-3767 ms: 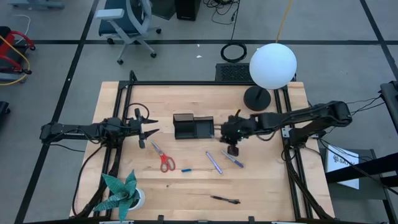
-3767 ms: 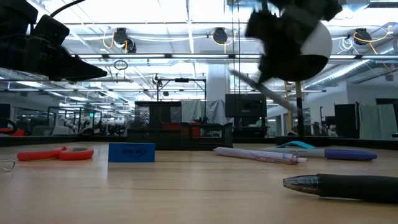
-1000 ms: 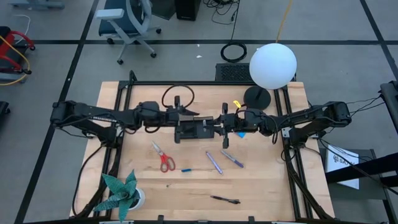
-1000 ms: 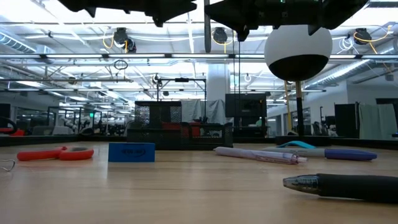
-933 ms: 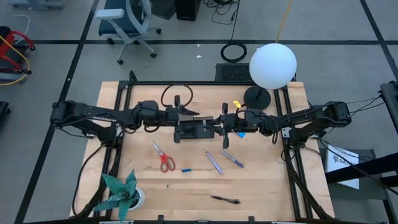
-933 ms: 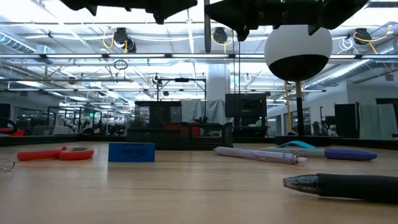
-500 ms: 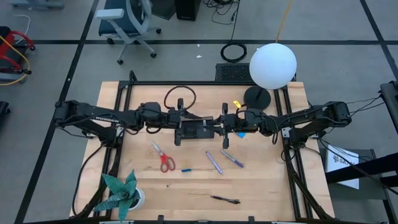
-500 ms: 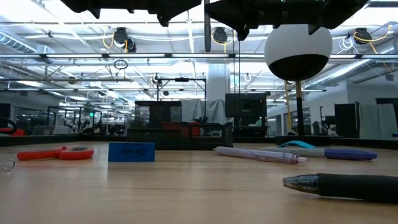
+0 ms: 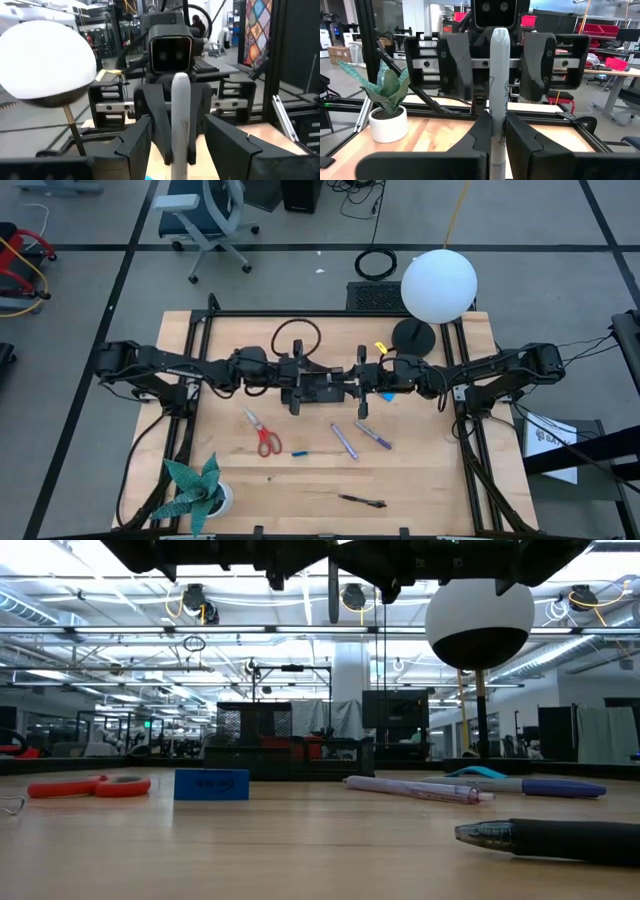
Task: Pick and place office supplies into organizer
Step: Put the gray marker pen into the desk organizer
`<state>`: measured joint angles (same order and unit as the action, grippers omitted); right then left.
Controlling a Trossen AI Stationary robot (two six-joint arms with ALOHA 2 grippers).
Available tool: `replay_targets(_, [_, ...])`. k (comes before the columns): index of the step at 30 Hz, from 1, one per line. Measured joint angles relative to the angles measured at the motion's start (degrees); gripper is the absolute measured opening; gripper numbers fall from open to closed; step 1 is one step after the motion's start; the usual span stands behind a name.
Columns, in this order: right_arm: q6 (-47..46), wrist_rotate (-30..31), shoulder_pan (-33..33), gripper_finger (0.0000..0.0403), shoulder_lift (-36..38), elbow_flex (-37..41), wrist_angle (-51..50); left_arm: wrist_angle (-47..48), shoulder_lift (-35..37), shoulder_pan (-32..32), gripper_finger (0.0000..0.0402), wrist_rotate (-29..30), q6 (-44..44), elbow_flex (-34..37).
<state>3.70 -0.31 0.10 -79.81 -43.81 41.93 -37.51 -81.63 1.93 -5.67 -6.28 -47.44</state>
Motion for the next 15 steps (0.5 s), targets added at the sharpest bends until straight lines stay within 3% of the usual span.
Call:
replay_targets(9, [0.0, 0.0, 0.0, 0.0025, 0.0, 0.0, -0.1, -0.4, -2.5, 0.0, 0.0173, 1.2, 0.6, -1.5])
replay_targets(12, [0.0, 0.0, 0.0, 0.0025, 0.0, 0.0, -0.1, -0.2, -2.5, 0.0, 0.0129, 1.2, -1.0, -1.5])
replay_targets(15, [0.1, 0.1, 0.0, 0.0025, 0.0, 0.0, -0.1, 0.2, -2.5, -0.1, 0.0059, 1.0, -1.5, -1.5])
